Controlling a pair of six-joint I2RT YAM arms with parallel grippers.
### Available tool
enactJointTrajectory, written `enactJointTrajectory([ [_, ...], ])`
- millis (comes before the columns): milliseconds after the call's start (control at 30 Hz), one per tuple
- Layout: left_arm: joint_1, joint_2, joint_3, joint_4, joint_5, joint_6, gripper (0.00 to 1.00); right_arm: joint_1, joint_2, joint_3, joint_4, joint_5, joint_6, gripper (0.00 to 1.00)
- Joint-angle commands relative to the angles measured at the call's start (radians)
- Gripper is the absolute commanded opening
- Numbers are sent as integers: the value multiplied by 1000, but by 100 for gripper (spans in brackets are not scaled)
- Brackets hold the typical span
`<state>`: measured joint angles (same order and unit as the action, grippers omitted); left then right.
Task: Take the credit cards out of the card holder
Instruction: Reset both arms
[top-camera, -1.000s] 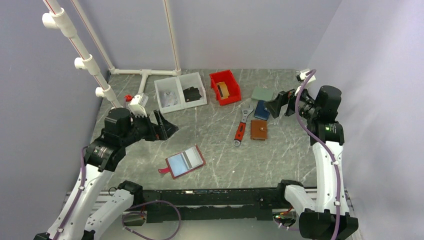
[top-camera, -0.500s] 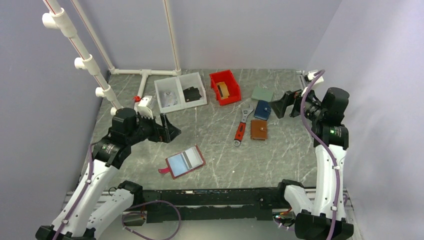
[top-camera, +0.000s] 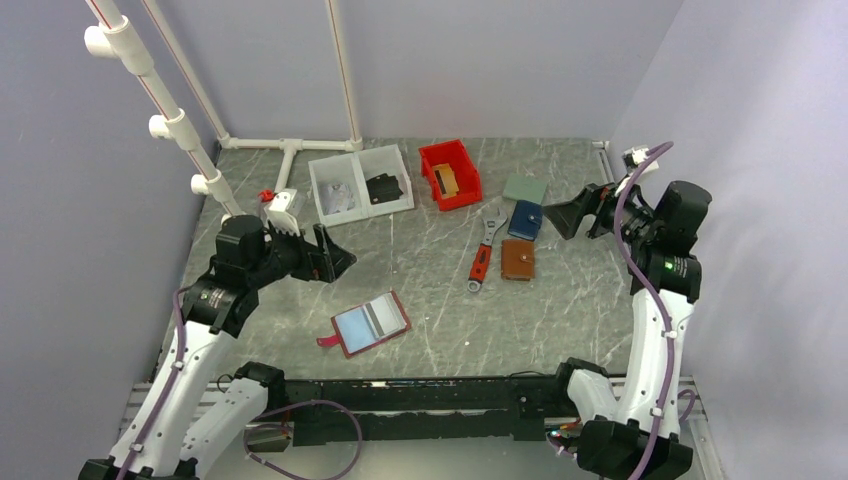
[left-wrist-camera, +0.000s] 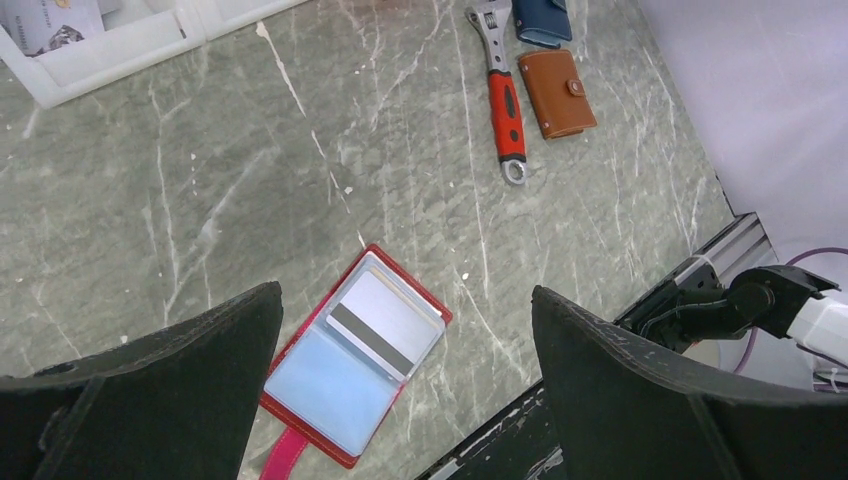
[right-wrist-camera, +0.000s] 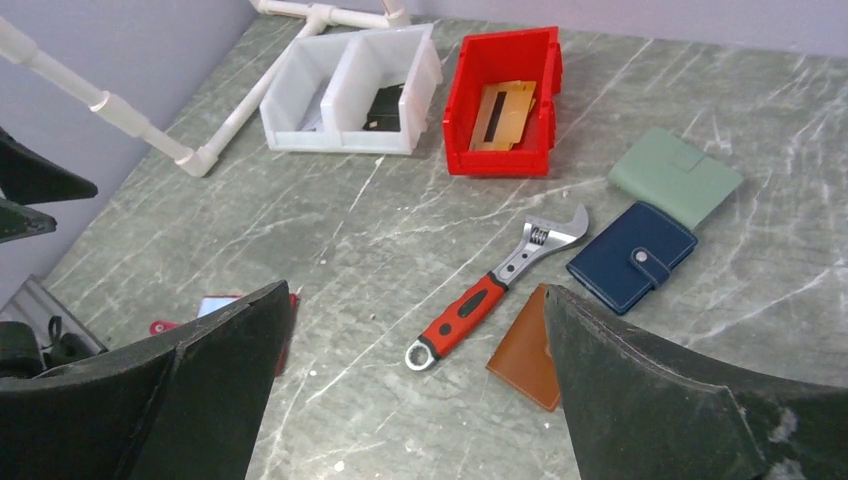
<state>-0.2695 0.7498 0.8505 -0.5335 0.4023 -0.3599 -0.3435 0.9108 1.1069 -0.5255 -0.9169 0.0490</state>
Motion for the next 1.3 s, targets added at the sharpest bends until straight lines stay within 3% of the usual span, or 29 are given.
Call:
enactJointTrajectory([
  [0, 29, 4, -4, 40, 54, 29, 99, -15, -6, -22, 60, -52, 42, 100],
  [1267, 48, -15, -11, 33, 36, 30, 99, -21, -11, 2, 25, -63, 86, 100],
])
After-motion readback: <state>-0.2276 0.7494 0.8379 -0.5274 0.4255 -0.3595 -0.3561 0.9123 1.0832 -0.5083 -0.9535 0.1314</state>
